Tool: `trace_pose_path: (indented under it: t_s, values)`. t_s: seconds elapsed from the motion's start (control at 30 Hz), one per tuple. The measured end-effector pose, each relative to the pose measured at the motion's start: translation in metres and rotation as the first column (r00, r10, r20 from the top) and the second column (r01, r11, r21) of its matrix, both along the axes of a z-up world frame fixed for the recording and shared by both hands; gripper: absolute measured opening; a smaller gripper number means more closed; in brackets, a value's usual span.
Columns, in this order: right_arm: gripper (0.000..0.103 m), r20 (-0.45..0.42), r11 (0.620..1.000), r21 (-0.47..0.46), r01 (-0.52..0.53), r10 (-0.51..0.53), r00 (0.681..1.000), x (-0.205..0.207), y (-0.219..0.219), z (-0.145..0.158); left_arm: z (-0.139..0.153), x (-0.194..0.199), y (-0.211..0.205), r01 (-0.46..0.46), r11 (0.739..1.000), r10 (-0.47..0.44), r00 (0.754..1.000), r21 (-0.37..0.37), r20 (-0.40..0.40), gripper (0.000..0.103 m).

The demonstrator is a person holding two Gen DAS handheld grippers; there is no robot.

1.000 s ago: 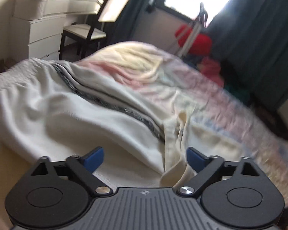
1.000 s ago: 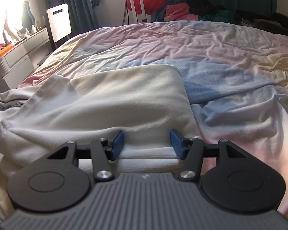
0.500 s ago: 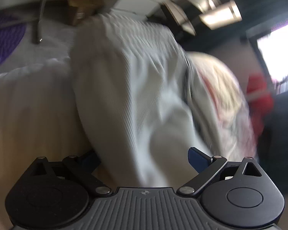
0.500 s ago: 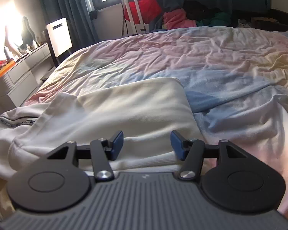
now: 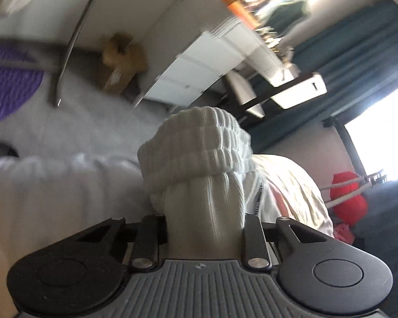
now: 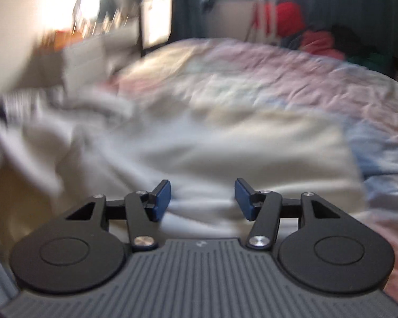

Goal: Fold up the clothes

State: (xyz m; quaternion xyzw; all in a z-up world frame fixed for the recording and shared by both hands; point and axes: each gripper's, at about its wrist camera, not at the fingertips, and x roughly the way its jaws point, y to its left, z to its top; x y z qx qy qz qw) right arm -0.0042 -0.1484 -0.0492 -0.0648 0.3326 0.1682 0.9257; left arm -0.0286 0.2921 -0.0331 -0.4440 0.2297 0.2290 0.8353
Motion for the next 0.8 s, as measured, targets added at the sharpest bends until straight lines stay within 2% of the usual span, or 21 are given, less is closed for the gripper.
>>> trace_pose_path:
  t_s: [0.07, 0.17, 0.23, 0.33, 0.47, 0.6, 0.7, 0.77, 0.8]
  values:
    - [0.057, 0.017, 0.999, -0.041, -0.016, 0.017, 1.0, 0.0, 0.006, -0.002, 0.012, 0.003, -0.012, 0.021, 0.997, -0.022, 1.0, 0.072, 0.019, 0.025]
    - [0.056, -0.012, 1.0, 0.013, -0.001, 0.001, 1.0, 0.005, -0.003, 0.004, 0.033, 0.009, -0.037, 0.048, 0.977, -0.057, 0.998, 0.207, 0.037, 0.025]
    - [0.055, -0.011, 0.998, 0.053, 0.024, -0.023, 1.0, 0.004, -0.014, 0.01, 0.052, 0.011, -0.062, 0.054, 0.95, -0.076, 0.995, 0.308, 0.057, 0.025]
    - [0.056, 0.011, 0.992, 0.096, 0.086, -0.087, 0.996, -0.001, -0.033, 0.022, 0.083, 0.012, -0.11, 0.047, 0.903, -0.115, 0.984, 0.428, 0.134, 0.025]
    - [0.056, 0.062, 0.965, 0.143, 0.217, -0.228, 0.972, -0.002, -0.071, 0.036, 0.127, 0.024, -0.185, 0.036, 0.848, -0.193, 0.95, 0.528, 0.245, 0.025]
    - [0.056, 0.105, 0.919, 0.197, 0.342, -0.366, 0.925, -0.003, -0.11, 0.05, 0.158, 0.043, -0.279, 0.041, 0.788, -0.279, 0.914, 0.614, 0.296, 0.024]
    - [0.056, 0.069, 0.846, 0.287, 0.45, -0.486, 0.871, 0.003, -0.148, 0.052, 0.165, 0.058, -0.358, 0.069, 0.732, -0.362, 0.882, 0.678, 0.301, 0.024]
    - [0.056, 0.049, 0.789, 0.325, 0.522, -0.565, 0.824, 0.004, -0.171, 0.051, 0.154, 0.067, -0.412, 0.093, 0.675, -0.427, 0.858, 0.732, 0.284, 0.024]
    - [0.057, 0.05, 0.764, 0.33, 0.555, -0.601, 0.797, 0.004, -0.18, 0.051, 0.142, 0.071, -0.439, 0.112, 0.631, -0.465, 0.846, 0.767, 0.26, 0.024]
